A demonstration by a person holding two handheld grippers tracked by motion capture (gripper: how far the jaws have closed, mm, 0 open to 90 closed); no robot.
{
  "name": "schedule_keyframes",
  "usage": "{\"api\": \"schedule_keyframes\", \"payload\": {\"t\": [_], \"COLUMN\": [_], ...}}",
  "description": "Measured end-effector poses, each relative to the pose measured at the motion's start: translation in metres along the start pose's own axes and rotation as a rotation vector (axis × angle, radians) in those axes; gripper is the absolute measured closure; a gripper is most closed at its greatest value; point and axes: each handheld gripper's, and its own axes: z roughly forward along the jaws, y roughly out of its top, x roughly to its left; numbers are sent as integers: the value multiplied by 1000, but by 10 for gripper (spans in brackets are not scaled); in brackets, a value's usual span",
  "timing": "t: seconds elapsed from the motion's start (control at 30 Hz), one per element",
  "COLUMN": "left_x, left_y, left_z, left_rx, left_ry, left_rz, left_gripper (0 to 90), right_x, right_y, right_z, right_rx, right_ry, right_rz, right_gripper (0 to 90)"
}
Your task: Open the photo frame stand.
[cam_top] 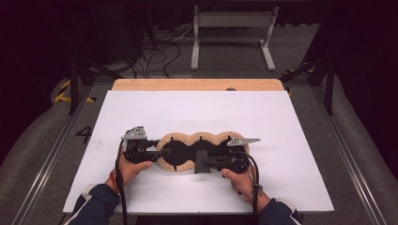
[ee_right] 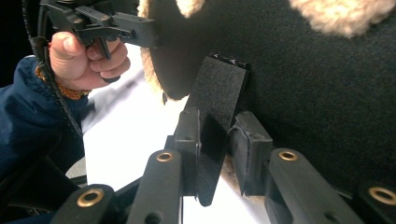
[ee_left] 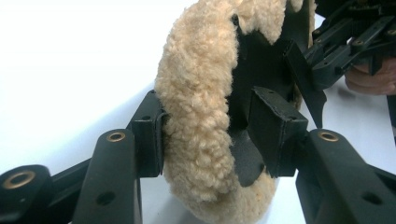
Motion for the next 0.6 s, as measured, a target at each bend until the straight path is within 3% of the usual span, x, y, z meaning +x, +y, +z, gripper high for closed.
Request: {"api": "schedule_keyframes", "payload": {"t": [0.07,0.1,0.17,0.23,0.3,0.33,0.43,0.47,0.53,0.6], "left_x": [1,-1,0,0,1,1,0,3,6,6], "left_y": [-3,-4,-5,-7,-7,-6,-5,-5,-7,-8], "left_z": [0,0,1,2,3,3,6,8,12,16], "left_rx": [-8,-7,-6,-4,6,20,55,70,81,109], "left_ry": [-3,0,4,-10,1,7,26,19,-13,-26], "left_rz": [10,-13,15,-21,-9,19,28,24,-25,-28], "left_gripper": [499,493,483,478,465,456,378,326,279,251], "right_x": [1,2,3,3,3,4,6,6,7,7], "right_y": [-1,-2,-3,-3,-3,-4,-5,-5,-5,-5], "right_z": [1,2,3,3,3,4,4,4,4,4], "right_rx": [8,15,23,24,24,20,11,12,13,16], "right_ry": [-6,-8,-11,-15,-20,-28,-38,-38,-42,-42], "right_rz": [-9,-14,-20,-27,-27,-30,-40,-46,-59,-68], "right_gripper": [741,732,725,724,721,720,719,719,720,720]}}
